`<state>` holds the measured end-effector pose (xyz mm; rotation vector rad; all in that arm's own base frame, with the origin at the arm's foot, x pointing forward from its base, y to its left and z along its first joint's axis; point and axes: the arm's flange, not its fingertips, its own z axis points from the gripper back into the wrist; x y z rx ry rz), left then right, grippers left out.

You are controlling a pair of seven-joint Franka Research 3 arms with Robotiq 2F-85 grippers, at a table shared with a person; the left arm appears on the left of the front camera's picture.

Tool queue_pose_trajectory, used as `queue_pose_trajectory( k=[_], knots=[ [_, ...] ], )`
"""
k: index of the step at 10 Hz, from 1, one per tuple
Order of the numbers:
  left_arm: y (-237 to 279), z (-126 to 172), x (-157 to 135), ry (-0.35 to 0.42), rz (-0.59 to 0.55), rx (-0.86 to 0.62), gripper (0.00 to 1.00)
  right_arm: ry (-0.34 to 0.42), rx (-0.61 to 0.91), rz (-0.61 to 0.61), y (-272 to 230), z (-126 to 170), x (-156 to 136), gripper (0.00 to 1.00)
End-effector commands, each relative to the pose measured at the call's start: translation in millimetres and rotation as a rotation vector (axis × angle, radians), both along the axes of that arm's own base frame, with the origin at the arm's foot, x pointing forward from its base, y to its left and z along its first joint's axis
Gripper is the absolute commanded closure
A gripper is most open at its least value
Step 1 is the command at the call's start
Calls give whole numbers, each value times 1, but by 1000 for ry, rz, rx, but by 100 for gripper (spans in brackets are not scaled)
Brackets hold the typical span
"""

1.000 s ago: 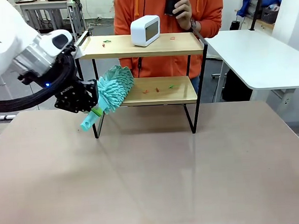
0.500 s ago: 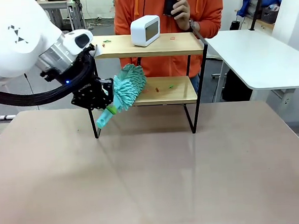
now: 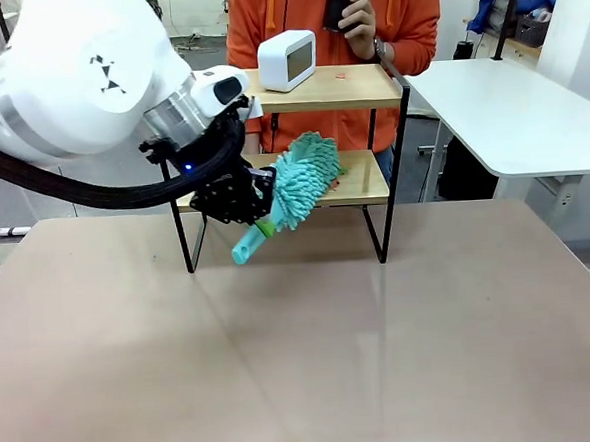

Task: Clean the shelf.
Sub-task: Clean the specific tier of the Shelf with the Duster once objects are removed.

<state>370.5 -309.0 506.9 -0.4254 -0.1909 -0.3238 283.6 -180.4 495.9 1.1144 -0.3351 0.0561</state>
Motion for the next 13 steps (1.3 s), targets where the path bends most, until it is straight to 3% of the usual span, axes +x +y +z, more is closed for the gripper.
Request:
queue_pose_trajectory(
  k=[1, 4, 5, 6, 10, 13],
  knots=[
    [-10, 10, -1, -5, -52, -4, 88, -32, 12, 5, 1, 1, 2, 0],
    [-8, 16, -21, 41, -262, 9, 88, -32, 12, 5, 1, 1, 2, 0],
    [6, 18, -34, 54, -363, 41, 88, -32, 12, 5, 1, 1, 2, 0],
    [24, 20, -46, 65, -392, 45, 88, -32, 12, 5, 1, 1, 2, 0],
    [95, 30, -82, 11, -290, 13, 88, -32, 12, 5, 1, 1, 2, 0],
    [101, 32, -87, 21, -309, -41, 88, -32, 12, 5, 1, 1, 2, 0]
  ],
)
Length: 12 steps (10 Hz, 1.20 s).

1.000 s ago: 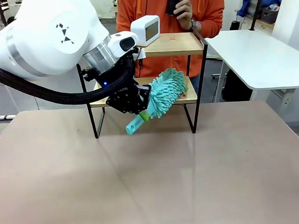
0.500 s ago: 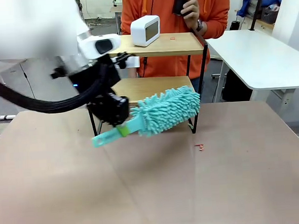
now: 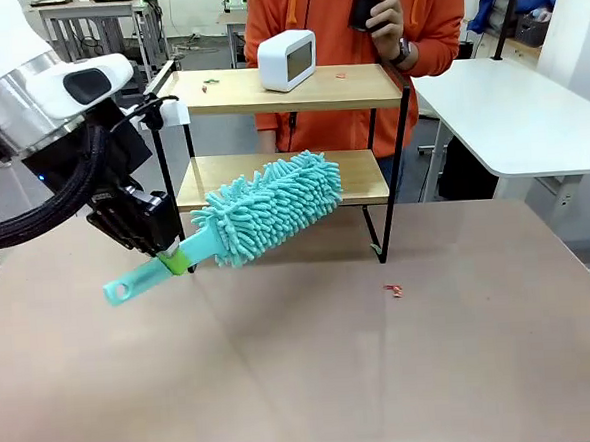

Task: Clean the shelf.
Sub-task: Clean the specific tier of the Shelf with the Duster once objects are removed.

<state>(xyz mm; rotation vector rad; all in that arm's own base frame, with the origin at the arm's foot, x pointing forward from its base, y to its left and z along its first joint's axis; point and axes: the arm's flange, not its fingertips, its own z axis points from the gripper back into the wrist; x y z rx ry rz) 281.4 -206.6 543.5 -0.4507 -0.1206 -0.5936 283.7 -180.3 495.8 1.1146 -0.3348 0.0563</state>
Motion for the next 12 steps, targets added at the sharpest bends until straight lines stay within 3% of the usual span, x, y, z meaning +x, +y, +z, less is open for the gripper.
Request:
queue_pose_trajectory(
  k=[1, 4, 5, 7, 10, 12],
  knots=[
    [7, 0, 1, 37, -73, -70, 88, -32, 12, 5, 1, 1, 2, 0],
    [96, 36, -15, 99, -272, -268, 88, -32, 12, 5, 1, 1, 2, 0],
    [133, 45, -22, 71, -234, -351, 88, -32, 12, 5, 1, 1, 2, 0],
    [194, 47, -37, 14, -140, -491, 88, -32, 12, 5, 1, 1, 2, 0],
    [278, 26, -60, -79, 184, -753, 88, -32, 12, 5, 1, 1, 2, 0],
    [318, -1, -69, -75, 424, -881, 88, -32, 12, 5, 1, 1, 2, 0]
  ],
)
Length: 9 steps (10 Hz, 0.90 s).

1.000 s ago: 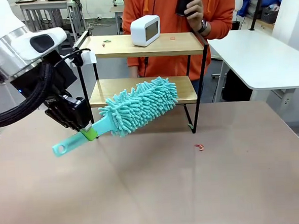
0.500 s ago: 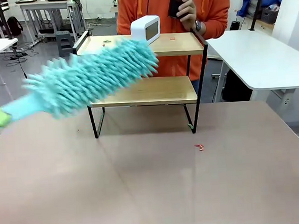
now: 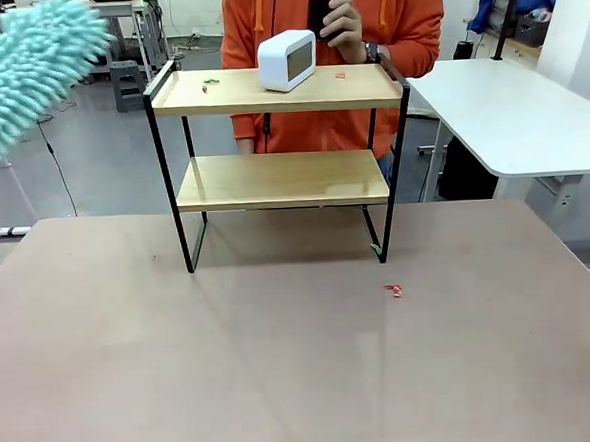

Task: Clean the shelf.
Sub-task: Clean the specific tier of the Shelf with the Duster once objects are removed, then clean the remaining tier of the Shelf with the Duster once objects are removed.

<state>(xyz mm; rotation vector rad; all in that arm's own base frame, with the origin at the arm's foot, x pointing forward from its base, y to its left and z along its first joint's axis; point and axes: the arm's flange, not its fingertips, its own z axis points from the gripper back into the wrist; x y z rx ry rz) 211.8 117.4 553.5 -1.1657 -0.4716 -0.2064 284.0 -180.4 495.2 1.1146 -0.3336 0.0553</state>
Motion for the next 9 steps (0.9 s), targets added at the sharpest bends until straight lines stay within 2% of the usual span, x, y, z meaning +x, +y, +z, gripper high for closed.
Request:
queue_pose_trajectory(
  k=[1, 2, 3, 4, 9],
  knots=[
    [6, -24, 5, 59, 96, -118, 88, -34, 12, 5, 1, 1, 1, 0],
    [11, -38, 16, 210, 261, -97, 88, -34, 12, 5, 1, 1, 1, 0],
    [13, -47, 24, 309, 235, -80, 88, -34, 12, 5, 1, 1, 1, 0],
    [27, -32, 2, 115, 160, -72, 88, -34, 12, 5, 1, 1, 1, 0],
    [27, -32, 2, 115, 160, -72, 88, -34, 12, 5, 1, 1, 1, 0]
  ],
)
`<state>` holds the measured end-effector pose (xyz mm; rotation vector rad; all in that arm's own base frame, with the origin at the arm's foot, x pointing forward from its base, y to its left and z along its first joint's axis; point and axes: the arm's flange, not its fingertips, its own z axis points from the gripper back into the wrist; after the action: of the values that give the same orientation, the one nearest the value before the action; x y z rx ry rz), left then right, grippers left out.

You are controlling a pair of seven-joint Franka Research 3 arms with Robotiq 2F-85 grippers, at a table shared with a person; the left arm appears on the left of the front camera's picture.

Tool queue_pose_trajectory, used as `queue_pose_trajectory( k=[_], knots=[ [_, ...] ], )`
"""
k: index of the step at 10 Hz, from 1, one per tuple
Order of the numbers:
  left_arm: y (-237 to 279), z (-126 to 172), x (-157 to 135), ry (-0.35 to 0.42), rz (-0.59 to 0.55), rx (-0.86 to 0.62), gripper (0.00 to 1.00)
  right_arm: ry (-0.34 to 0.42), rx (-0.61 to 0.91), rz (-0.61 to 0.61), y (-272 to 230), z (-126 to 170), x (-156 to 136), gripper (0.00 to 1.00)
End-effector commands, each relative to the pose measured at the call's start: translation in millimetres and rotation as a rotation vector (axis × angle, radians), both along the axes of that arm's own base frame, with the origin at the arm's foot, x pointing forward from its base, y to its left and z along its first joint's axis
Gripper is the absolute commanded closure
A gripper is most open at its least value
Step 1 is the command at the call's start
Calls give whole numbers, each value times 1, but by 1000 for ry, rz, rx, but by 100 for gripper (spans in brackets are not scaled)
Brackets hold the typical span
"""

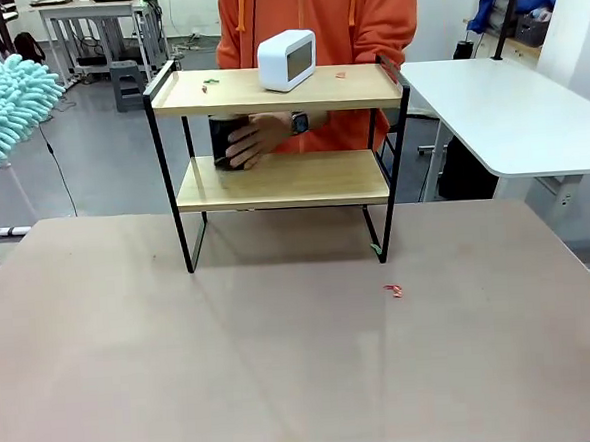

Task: Clean the shelf.
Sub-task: Clean the remaining tier of the Shelf with the Duster once objects are removed.

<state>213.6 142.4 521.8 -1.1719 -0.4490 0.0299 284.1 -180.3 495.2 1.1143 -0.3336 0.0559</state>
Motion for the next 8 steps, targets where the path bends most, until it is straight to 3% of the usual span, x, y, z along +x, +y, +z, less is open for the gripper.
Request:
queue_pose_trajectory(
  k=[1, 8],
  knots=[
    [2, 0, 0, -27, -4, -23, 88, -33, 12, 5, 1, 1, 1, 0],
    [2, 0, 0, -27, -4, -23, 88, -33, 12, 5, 1, 1, 1, 0]
  ],
)
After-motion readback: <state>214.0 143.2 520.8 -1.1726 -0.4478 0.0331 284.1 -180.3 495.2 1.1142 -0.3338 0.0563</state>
